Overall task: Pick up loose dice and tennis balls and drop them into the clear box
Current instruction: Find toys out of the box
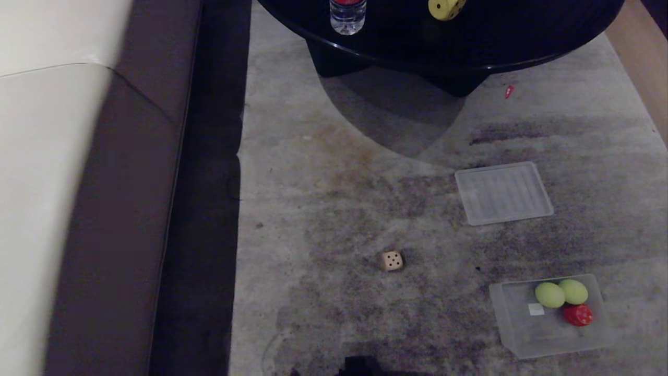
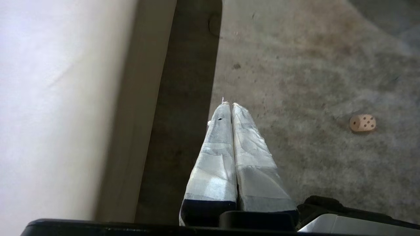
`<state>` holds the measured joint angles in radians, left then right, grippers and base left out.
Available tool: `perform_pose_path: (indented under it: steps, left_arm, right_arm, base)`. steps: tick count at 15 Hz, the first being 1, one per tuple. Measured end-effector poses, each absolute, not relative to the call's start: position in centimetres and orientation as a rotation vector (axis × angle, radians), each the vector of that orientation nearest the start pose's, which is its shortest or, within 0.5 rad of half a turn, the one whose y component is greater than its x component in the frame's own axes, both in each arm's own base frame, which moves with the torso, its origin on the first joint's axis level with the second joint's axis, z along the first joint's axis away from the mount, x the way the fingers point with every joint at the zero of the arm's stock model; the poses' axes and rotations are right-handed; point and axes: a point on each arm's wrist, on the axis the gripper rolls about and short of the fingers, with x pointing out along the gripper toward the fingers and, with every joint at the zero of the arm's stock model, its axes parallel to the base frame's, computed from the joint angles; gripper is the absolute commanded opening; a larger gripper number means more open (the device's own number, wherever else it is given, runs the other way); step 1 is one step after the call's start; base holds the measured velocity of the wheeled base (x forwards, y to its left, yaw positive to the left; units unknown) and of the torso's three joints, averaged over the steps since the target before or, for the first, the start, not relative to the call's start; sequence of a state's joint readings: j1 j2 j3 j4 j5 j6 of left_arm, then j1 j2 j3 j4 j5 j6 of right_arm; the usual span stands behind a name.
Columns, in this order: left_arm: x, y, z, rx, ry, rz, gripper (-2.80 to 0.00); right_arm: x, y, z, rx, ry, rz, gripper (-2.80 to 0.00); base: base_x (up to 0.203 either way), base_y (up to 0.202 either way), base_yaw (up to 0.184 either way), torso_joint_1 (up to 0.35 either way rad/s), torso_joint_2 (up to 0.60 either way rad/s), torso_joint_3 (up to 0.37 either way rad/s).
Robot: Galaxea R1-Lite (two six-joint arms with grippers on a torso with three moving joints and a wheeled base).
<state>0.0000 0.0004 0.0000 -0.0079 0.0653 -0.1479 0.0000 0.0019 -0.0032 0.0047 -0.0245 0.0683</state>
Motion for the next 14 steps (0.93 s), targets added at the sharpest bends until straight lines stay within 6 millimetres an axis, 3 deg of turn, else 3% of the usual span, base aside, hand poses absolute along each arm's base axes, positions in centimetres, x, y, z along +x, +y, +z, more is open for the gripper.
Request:
perform_pose_path:
  steps: [14]
  left_arm:
    - [-2.28,0.15,7.63,-0.149,-0.012,0.065,-2.80]
  right_arm:
    - [-2.29,-0.05,7.59,0.069,0.003,-0.024,-2.80]
  base:
    - [0.000,0.000,0.000,0.000,0.00,-0.199]
